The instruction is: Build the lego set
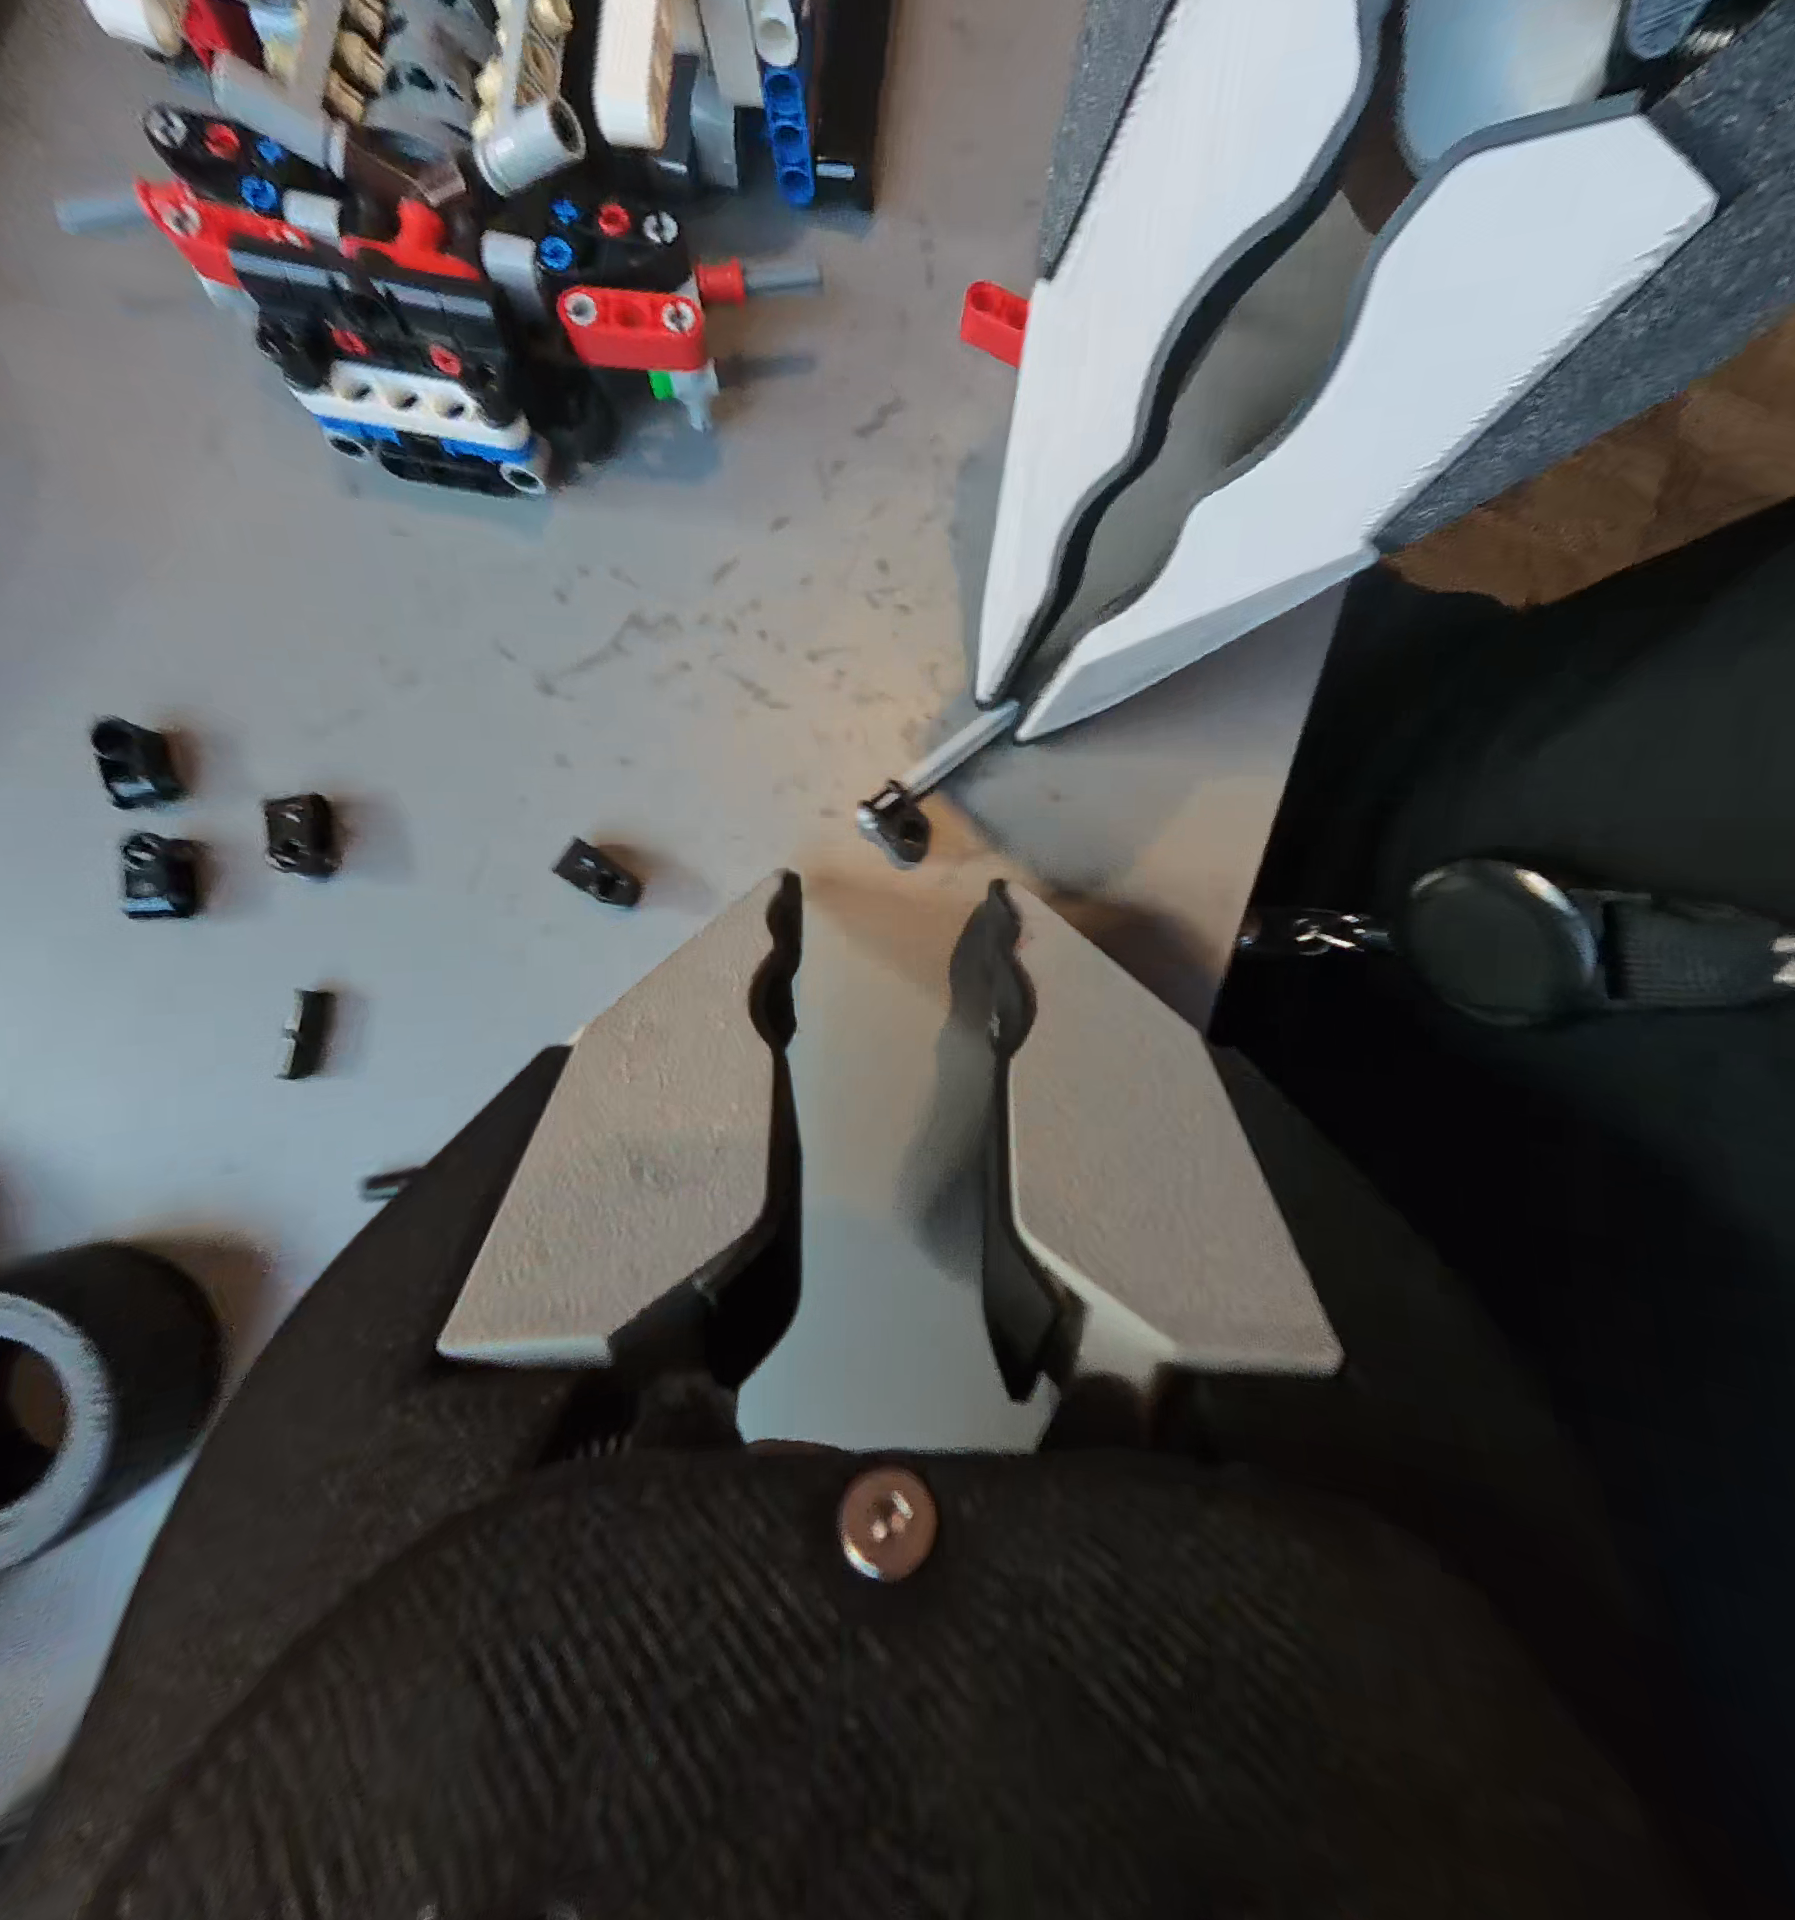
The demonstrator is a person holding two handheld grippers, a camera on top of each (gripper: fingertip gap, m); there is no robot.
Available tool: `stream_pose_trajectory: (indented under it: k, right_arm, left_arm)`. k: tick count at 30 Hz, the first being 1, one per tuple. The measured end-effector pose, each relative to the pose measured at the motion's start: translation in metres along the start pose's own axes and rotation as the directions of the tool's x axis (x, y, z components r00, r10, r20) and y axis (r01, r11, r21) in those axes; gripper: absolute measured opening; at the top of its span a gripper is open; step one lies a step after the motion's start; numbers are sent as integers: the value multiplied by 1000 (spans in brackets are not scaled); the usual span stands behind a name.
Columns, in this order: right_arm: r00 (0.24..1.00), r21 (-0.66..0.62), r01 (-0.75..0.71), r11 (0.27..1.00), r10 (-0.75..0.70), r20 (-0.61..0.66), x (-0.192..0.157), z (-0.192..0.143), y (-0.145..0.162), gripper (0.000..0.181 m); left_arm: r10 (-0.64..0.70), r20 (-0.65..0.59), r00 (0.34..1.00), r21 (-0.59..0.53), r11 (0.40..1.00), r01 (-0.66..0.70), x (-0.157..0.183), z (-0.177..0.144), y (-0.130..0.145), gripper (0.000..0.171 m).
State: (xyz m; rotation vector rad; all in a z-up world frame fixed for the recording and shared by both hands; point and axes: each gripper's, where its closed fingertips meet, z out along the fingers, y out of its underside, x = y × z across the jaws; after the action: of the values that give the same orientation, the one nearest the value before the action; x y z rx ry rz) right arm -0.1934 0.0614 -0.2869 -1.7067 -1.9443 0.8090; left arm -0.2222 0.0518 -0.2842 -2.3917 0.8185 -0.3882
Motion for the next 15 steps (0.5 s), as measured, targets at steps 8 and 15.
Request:
stream_pose_trajectory:
  k: [8,15]
  right_arm:
    - [995,24,-69,997,70,-68,-1,2,-2,4]
    - [997,15,54,998,-55,59,-20,3,-3,11]
  left_arm:
    - [-37,86,996,26,999,35,-3,8,-6,5]
    - [115,3,993,34,993,-115,-3,12,-10,5]
